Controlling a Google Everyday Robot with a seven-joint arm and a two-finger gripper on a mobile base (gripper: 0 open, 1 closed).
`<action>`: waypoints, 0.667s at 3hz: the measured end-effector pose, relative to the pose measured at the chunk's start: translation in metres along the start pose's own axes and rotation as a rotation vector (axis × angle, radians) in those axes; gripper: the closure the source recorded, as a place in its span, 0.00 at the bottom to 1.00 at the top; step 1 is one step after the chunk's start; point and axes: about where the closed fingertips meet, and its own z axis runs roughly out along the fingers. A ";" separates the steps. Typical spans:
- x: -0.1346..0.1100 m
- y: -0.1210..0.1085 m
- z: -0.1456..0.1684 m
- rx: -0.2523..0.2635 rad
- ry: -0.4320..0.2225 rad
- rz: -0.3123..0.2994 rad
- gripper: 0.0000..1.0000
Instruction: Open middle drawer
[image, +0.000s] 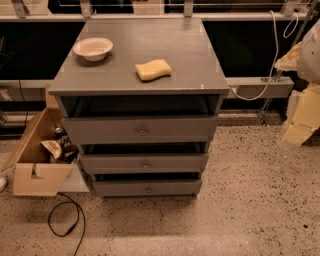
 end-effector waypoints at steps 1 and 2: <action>0.000 0.000 0.000 0.000 0.000 0.000 0.00; 0.005 0.006 0.030 -0.022 -0.048 0.005 0.00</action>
Offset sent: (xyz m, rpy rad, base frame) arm 0.0055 0.0022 -0.0994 0.1604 0.0470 0.0363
